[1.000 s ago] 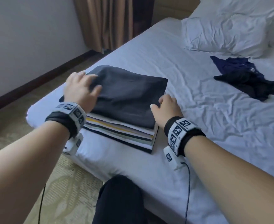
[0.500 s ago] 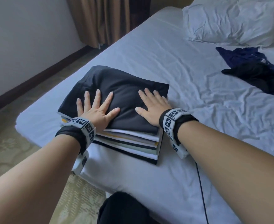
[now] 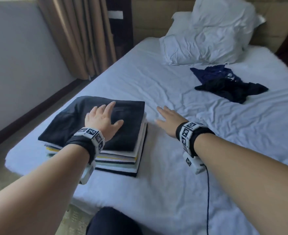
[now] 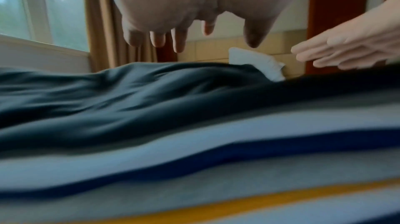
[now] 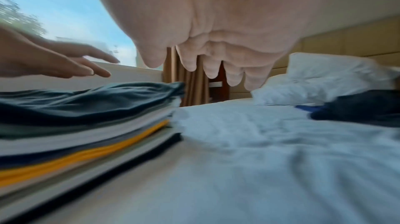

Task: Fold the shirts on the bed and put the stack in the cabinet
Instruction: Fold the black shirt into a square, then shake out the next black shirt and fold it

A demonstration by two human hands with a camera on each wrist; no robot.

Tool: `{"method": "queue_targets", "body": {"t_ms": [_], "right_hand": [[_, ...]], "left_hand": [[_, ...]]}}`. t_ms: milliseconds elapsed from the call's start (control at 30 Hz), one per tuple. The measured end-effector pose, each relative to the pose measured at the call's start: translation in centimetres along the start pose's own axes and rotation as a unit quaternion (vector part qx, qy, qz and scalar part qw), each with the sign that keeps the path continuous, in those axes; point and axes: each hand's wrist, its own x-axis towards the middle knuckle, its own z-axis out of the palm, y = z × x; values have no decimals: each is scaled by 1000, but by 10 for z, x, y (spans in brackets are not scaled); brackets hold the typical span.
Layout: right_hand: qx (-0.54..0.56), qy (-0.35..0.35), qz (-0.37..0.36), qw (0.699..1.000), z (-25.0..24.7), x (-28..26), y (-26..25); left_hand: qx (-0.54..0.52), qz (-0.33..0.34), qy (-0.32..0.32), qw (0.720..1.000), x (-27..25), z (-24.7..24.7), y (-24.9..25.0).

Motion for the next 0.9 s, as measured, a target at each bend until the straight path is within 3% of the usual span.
{"method": "queue_targets", "body": {"t_ms": [133, 300, 433, 567, 767, 900], "right_hand": [[6, 13, 80, 997, -41, -55, 87], [34, 32, 157, 986, -81, -106, 190], [51, 29, 206, 977, -90, -115, 258], [64, 12, 224, 972, -87, -94, 302], [42, 27, 215, 975, -97, -15, 344], [18, 28, 215, 976, -111, 55, 370]], "left_hand": [[-79, 104, -56, 990, 2, 6, 111], [-118, 157, -117, 973, 18, 34, 231], [-116, 186, -159, 963, 35, 65, 299], [-99, 172, -193, 961, 74, 101, 338], [-5, 108, -171, 979, 174, 130, 378], [36, 87, -234, 968, 223, 154, 393]]}}
